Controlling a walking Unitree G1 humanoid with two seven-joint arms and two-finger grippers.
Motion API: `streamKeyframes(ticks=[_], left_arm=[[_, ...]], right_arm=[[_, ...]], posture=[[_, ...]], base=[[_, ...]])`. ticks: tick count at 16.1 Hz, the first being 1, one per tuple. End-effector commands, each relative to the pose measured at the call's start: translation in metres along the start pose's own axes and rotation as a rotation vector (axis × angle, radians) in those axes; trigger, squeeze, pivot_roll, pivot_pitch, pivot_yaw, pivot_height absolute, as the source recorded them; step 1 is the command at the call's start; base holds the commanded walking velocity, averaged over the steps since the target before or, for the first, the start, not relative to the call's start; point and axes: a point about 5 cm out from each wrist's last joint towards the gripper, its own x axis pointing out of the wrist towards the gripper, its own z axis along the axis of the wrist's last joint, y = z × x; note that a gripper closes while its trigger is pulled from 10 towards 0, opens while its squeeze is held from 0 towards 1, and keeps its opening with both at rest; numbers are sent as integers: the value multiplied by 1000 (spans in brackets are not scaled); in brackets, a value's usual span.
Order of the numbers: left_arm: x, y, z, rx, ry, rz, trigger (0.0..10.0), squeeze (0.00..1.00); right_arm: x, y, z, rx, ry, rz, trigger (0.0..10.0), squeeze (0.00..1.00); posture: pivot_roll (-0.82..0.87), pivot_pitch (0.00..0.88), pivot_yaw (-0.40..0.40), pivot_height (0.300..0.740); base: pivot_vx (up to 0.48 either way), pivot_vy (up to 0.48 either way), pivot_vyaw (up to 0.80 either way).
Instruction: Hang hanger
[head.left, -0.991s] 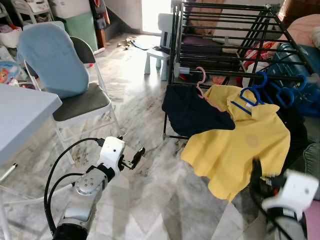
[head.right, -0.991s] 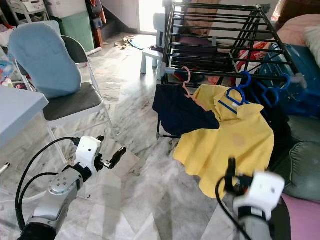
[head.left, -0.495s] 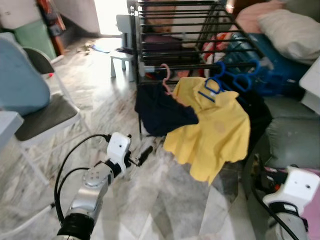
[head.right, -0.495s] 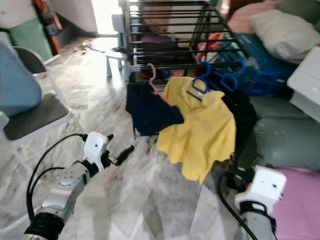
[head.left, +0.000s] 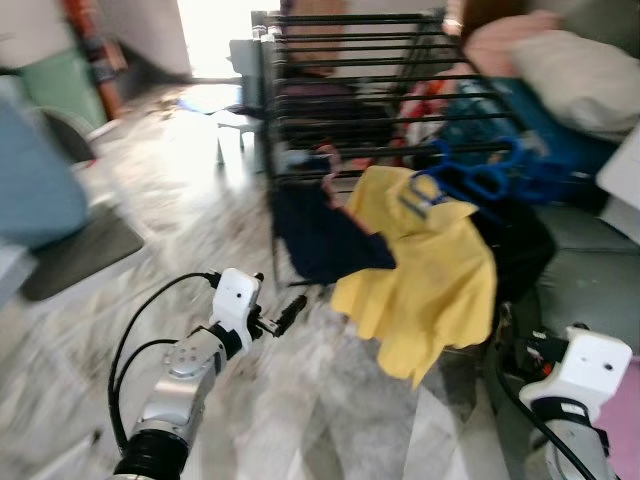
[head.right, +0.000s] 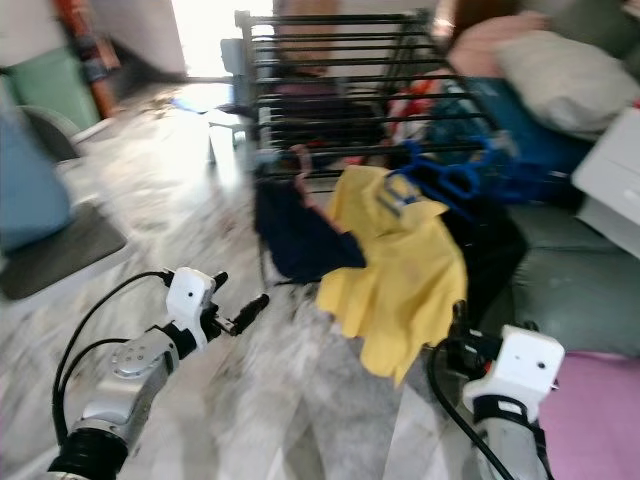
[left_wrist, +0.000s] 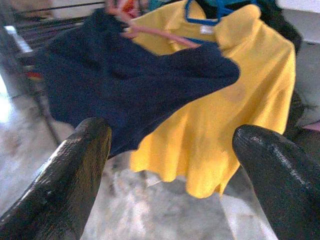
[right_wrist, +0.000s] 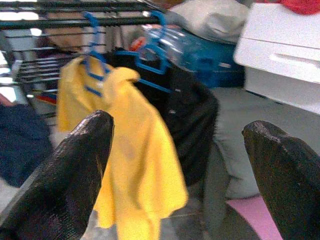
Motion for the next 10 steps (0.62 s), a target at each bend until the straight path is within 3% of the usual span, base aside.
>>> streamKeyframes(ticks=[1,10], left_arm=[[4,-4,4,2,-5,-28,10000,0],[5,-8,3,3,1,-43,10000,0]], right_arm=[[2,-3,0,-9,5,-3,10000,0],[3,2,0,-18,9,20,10000,0]], posture=[[-49,0,-18,740],[-47,0,-25,740]], base=[[480,0,-456],[480,0,0]])
